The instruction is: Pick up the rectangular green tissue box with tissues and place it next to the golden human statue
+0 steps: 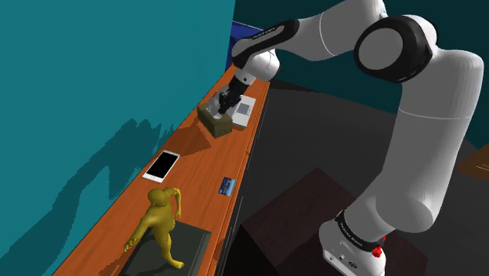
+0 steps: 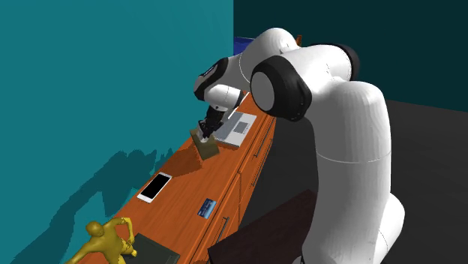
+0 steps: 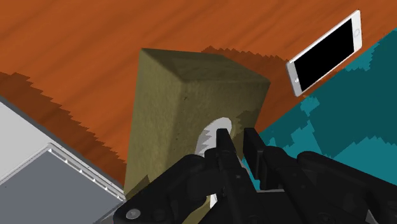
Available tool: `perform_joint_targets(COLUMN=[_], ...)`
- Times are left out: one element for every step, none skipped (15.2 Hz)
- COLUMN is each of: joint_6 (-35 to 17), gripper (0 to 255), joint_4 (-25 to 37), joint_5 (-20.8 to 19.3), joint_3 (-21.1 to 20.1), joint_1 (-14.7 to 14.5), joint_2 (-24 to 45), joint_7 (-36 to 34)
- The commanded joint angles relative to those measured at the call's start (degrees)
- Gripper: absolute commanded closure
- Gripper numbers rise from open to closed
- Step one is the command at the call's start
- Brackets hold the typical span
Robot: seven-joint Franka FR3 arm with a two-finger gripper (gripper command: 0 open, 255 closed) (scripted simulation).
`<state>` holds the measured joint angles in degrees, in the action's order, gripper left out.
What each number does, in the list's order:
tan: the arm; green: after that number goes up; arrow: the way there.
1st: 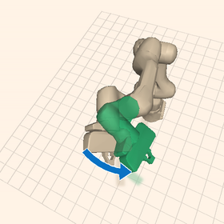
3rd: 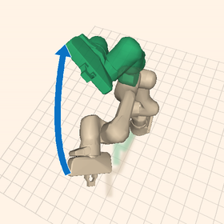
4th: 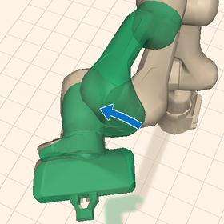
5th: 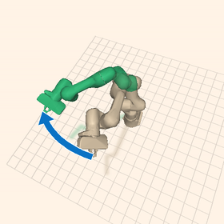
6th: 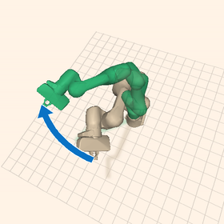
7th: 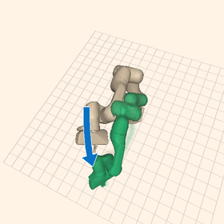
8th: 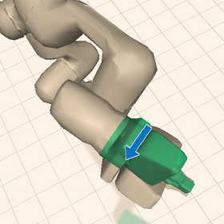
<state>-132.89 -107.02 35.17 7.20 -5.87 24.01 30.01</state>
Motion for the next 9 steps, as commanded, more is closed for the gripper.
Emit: perform_joint_targets(joint_6=[1.10, 1.60, 2.11, 2.62, 3.14, 3.67, 4.19, 4.72, 5.26], gripper=[255, 255, 255, 255, 255, 255, 255, 255, 255], joint_4=[0.15, 0.28, 0.43, 0.58, 0.76, 0.94, 1.14, 1.35, 1.57], joint_5=[-0.67, -0.98, -1.28, -1.57, -1.87, -2.15, -2.44, -2.72, -3.00], joint_3=[0.29, 0.41, 0.53, 0.64, 0.75, 0.85, 0.96, 1.05, 1.15], joint_1=[-0.13, -0.19, -0.24, -0.29, -0.34, -0.38, -0.42, -0.46, -0.50], joint_2=[-1.08, -1.52, -1.95, -2.38, -2.80, -3.21, -3.61, -4.00, -4.38], joint_7=[-0.81, -1.18, -1.55, -1.92, -2.29, -2.66, -3.02, -3.38, -3.74])
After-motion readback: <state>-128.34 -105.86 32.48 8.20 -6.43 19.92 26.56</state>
